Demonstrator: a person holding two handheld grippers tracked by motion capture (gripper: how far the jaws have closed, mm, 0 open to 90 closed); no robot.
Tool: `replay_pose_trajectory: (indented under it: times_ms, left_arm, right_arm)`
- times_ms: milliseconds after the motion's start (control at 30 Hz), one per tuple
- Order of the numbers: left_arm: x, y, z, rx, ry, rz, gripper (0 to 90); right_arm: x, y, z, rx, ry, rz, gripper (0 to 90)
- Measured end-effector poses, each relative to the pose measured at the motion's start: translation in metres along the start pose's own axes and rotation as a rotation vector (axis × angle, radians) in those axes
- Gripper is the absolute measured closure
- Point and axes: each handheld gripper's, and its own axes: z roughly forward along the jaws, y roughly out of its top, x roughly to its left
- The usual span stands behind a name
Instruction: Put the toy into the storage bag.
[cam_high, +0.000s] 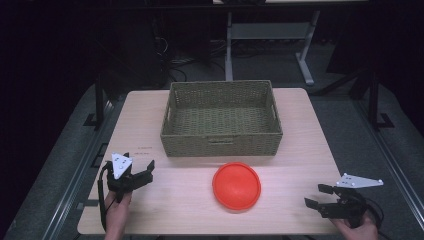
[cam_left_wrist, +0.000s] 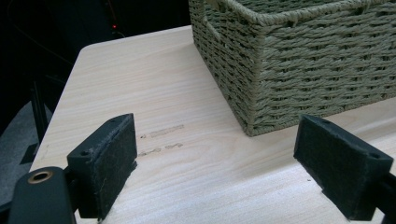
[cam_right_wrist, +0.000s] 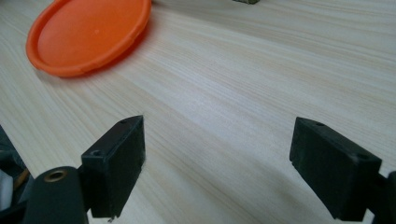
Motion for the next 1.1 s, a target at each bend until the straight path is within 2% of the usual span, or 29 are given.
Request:
replay_pose_trajectory:
  times_ms: [233,333,367,500,600,800,1000,1100]
  left_arm:
    - [0.0,-0.001,-0.002,-0.012,-0.003,-0.005,12.8]
    - [0.0,-0.001,-0.002,-0.011,-0.008,-0.008,12.8]
    - [0.0,-0.001,-0.002,-0.006,-0.004,0.006,12.8]
    - [-0.001,-0.002,-0.003,-0.011,-0.004,0.002,12.8]
    - [-0.001,-0.001,-0.004,-0.01,-0.004,0.007,12.8]
    - [0.0,-0.002,-0.004,-0.013,0.004,0.002,12.8]
    - [0.003,-0.002,-0.005,-0.013,0.013,-0.002,12.8]
    - [0.005,-0.002,-0.006,-0.013,0.019,-0.004,12.7]
  right_arm:
    - [0.004,0.004,0.0,-0.007,0.013,-0.01,16.1]
    - [0.004,0.008,0.0,-0.009,0.021,0.004,14.2]
    - [0.005,0.011,0.0,-0.012,0.013,0.006,14.3]
    - [0.008,0.016,-0.002,-0.016,0.025,-0.002,14.2]
    - [0.012,0.024,-0.001,-0.027,0.043,0.011,14.2]
    - [0.014,0.035,0.005,-0.024,0.052,-0.009,14.2]
    - [0.022,0.044,0.018,0.034,0.057,-0.03,14.2]
    - [0.027,0.051,0.023,0.037,0.063,-0.049,14.2]
